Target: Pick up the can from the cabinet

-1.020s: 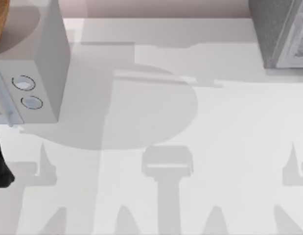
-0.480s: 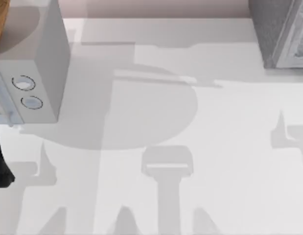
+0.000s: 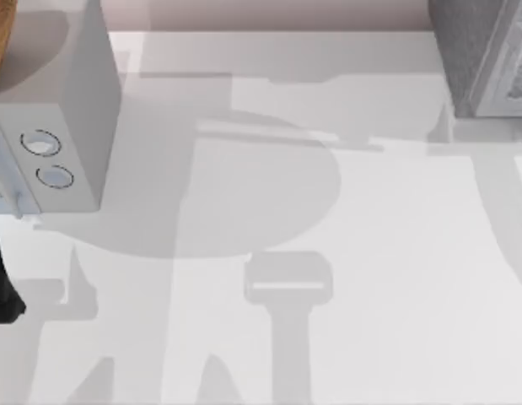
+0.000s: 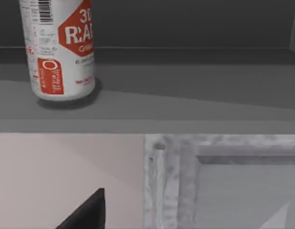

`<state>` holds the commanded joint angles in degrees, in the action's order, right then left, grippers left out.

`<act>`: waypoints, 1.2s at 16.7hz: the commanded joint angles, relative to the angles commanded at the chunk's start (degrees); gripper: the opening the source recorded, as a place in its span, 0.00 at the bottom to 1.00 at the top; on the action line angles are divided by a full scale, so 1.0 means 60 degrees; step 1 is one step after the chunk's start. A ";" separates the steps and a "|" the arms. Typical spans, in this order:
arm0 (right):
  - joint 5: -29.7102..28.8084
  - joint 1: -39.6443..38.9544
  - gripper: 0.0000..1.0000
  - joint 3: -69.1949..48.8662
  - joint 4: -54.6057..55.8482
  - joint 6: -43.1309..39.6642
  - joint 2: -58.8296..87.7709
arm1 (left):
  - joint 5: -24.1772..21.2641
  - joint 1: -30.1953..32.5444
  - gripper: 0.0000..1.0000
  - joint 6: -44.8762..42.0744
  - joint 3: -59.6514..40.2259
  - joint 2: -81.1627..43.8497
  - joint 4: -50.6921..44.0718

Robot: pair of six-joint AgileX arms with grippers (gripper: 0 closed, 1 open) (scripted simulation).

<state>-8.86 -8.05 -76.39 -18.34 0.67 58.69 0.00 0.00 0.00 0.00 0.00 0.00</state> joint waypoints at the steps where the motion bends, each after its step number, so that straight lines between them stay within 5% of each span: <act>1: -0.0081 -0.0081 1.00 -0.0790 -0.0172 0.0008 0.0566 | 0.0000 0.0000 1.00 0.0000 0.0000 0.0000 0.0000; 8: -0.0397 -0.0417 1.00 -0.3862 -0.0919 0.0038 0.2862 | 0.0000 0.0000 1.00 0.0000 0.0000 0.0000 0.0000; 15: -0.0542 -0.0533 1.00 -0.3794 -0.0824 0.0036 0.2876 | 0.0000 0.0000 1.00 0.0000 0.0000 0.0000 0.0000; 20: -0.1897 -0.1872 1.00 -0.3089 0.0020 0.0024 0.2974 | 0.0000 0.0000 1.00 0.0000 0.0000 0.0000 0.0000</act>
<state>-20.24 -19.28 -94.93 -18.22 0.81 76.54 0.00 0.00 0.00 0.00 0.00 0.00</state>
